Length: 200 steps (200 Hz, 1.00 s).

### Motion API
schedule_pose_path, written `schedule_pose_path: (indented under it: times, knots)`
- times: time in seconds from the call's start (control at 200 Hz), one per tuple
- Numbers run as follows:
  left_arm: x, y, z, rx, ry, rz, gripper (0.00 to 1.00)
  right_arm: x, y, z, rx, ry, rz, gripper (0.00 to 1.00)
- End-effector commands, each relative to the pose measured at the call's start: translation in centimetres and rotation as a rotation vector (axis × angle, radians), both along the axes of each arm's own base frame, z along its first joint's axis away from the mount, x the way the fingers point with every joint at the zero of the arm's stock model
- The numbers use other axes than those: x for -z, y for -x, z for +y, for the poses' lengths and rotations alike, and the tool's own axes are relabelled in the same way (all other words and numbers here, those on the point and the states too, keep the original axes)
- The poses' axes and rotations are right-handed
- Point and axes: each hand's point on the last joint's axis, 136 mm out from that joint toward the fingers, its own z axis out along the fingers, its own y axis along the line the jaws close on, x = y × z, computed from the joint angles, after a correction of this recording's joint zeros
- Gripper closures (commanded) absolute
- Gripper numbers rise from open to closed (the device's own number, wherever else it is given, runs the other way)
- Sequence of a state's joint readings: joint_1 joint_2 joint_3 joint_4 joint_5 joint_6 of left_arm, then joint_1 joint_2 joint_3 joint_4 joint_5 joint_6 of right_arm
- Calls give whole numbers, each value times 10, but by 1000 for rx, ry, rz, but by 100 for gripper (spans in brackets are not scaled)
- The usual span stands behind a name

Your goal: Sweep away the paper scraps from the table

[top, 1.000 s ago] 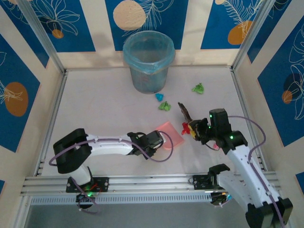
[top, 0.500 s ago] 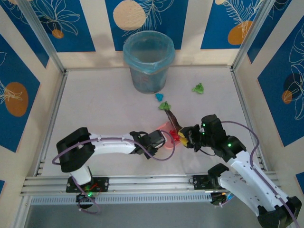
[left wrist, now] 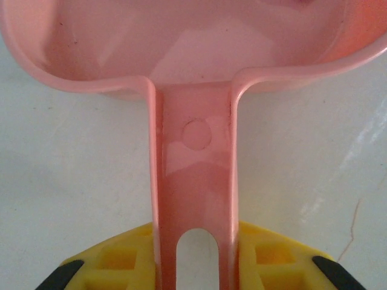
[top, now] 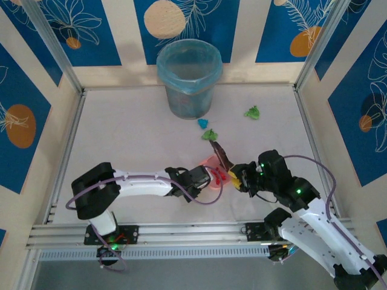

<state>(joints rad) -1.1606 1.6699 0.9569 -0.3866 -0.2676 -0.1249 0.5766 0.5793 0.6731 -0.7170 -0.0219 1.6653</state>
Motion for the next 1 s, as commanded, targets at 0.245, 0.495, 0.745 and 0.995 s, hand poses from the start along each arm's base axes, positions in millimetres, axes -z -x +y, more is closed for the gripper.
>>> schedule_pose_path:
  times: [0.245, 0.495, 0.745, 0.995]
  knots:
    - [-39, -3, 4, -26, 91, -95, 100, -35, -38, -49, 100, 243, -439, 100]
    - [-57, -4, 9, -40, 143, -133, 100, -50, -79, -62, 57, 511, -713, 100]
    - [-68, -6, 14, -57, 161, -157, 100, -18, -114, -62, 21, 617, -701, 100]
    - [-95, -9, 22, -81, 221, -209, 100, 15, -104, -93, 148, 680, -631, 100]
